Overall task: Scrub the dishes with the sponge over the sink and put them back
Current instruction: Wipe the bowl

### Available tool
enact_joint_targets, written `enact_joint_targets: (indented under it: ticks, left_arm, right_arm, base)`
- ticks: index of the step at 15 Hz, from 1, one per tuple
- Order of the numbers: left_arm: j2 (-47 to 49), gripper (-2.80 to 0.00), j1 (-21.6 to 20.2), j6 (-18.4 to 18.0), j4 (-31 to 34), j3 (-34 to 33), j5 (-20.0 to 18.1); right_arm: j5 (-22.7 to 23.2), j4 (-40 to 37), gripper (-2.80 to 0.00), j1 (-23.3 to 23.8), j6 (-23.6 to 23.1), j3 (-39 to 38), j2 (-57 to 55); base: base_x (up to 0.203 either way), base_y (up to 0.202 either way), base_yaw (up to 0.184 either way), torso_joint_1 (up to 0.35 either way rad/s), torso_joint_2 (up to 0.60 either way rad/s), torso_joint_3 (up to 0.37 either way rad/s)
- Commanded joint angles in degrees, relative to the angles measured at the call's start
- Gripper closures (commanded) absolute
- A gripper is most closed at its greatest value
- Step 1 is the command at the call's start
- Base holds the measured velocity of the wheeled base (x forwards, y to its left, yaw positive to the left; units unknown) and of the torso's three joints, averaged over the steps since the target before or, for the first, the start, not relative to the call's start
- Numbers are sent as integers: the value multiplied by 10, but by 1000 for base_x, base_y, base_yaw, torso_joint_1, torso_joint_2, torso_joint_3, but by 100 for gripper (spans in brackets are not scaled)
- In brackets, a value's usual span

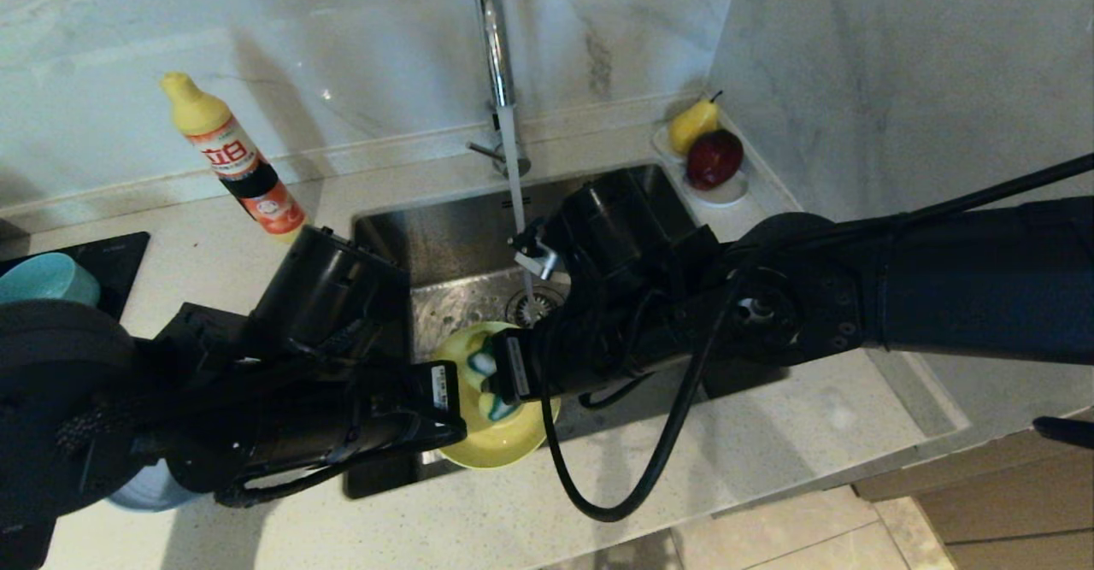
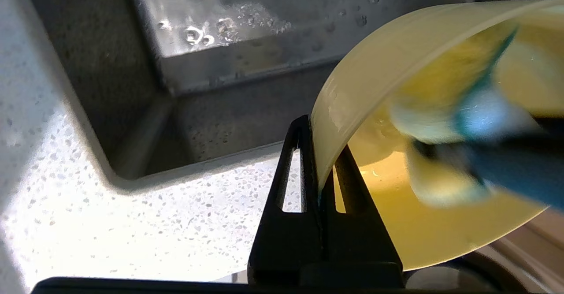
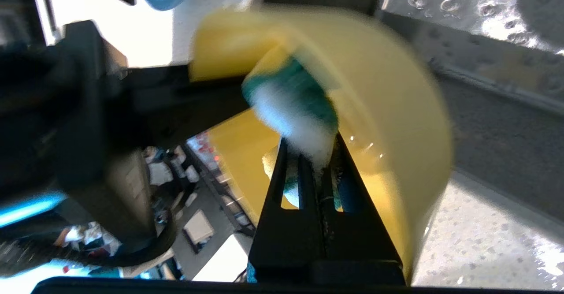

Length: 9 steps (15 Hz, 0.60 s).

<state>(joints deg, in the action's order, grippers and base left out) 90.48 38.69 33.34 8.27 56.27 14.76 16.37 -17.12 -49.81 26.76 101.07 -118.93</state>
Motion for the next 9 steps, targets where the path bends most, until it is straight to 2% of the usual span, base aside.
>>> enact_joint_targets:
  ticks: [1,9]
  left_arm:
    - [-8,0,1,-9,-34,-20,1]
    - [-18,0,1,-15,-41,-20,1]
  right_arm:
    - [-5,-9,0,-1,0,2,-4]
    - [-20,-22,0,0,-3,-3,-2]
  base:
    - [0,0,0,0,0,0]
    - [0,0,0,0,0,0]
